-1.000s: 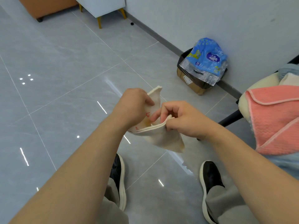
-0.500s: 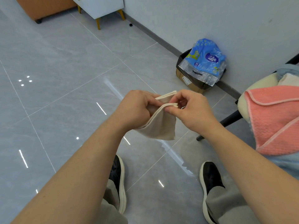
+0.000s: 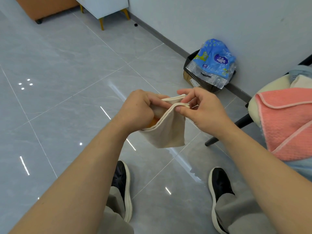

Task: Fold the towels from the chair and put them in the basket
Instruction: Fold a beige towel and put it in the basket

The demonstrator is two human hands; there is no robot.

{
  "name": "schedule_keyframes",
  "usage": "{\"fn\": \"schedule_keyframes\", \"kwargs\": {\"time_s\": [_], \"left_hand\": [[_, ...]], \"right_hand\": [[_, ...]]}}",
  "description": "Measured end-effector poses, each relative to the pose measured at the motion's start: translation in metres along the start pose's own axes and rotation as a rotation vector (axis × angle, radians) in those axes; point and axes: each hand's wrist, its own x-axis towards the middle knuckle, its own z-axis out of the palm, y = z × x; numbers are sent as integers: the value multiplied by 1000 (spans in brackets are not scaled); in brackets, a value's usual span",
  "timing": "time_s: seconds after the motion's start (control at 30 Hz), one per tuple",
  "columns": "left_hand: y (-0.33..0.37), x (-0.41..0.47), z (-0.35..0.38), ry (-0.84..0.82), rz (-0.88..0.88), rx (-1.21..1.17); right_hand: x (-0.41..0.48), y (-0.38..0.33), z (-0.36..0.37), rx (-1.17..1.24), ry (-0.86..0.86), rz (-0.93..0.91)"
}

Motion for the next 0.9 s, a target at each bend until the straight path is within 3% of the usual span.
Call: {"fn": "schedule_keyframes", "kwargs": {"time_s": [0.17,0.37,0.53,0.63,0.9], "left_hand": [[2,-1,-2,-12,-8,-14],[-1,1,0,-3,-58,50],[-11,3,-5,-31,-61,441],[-16,5,-9,-34,-192,599],[-3,-1,-15,53,-430,247]], "right_hand": [[-2,-2,0,-34,19,-23],[-3,2,-3,-269,16,-167],[-2,4,-8,-428,-84,-306],[-3,6,-8,-446,-107,-302],[-1,12,-12,-456,-138,-289]]}}
